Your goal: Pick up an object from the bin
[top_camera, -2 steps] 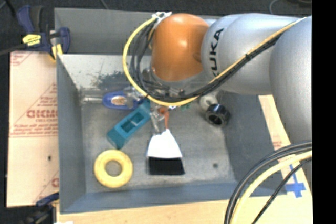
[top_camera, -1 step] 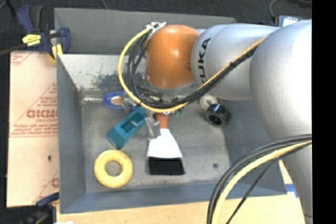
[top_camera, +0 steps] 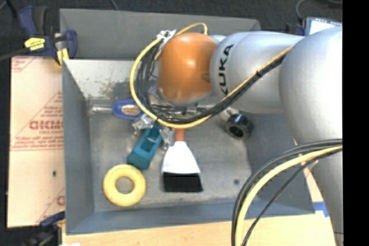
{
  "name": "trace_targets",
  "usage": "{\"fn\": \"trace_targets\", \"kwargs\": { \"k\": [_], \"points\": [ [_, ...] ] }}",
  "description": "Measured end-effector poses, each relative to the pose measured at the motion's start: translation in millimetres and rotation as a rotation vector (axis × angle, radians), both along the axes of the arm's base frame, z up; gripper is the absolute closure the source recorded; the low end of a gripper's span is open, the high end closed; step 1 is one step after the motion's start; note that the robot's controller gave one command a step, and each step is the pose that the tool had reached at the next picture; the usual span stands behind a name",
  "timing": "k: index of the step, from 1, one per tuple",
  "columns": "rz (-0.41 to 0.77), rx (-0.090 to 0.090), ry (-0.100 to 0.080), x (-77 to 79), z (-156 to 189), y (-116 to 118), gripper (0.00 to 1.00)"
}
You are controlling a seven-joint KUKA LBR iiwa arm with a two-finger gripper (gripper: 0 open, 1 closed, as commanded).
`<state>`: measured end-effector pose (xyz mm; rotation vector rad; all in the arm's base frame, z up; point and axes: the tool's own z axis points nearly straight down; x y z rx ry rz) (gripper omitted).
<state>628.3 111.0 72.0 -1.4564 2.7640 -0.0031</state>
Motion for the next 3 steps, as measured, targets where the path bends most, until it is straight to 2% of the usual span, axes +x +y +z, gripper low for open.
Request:
{"fn": "trace_targets", "kwargs": {
  "k": [3],
  "points": [
    [-0.003,0.001,0.001,-0.1,0.9,-0.3,1.0]
  ]
}}
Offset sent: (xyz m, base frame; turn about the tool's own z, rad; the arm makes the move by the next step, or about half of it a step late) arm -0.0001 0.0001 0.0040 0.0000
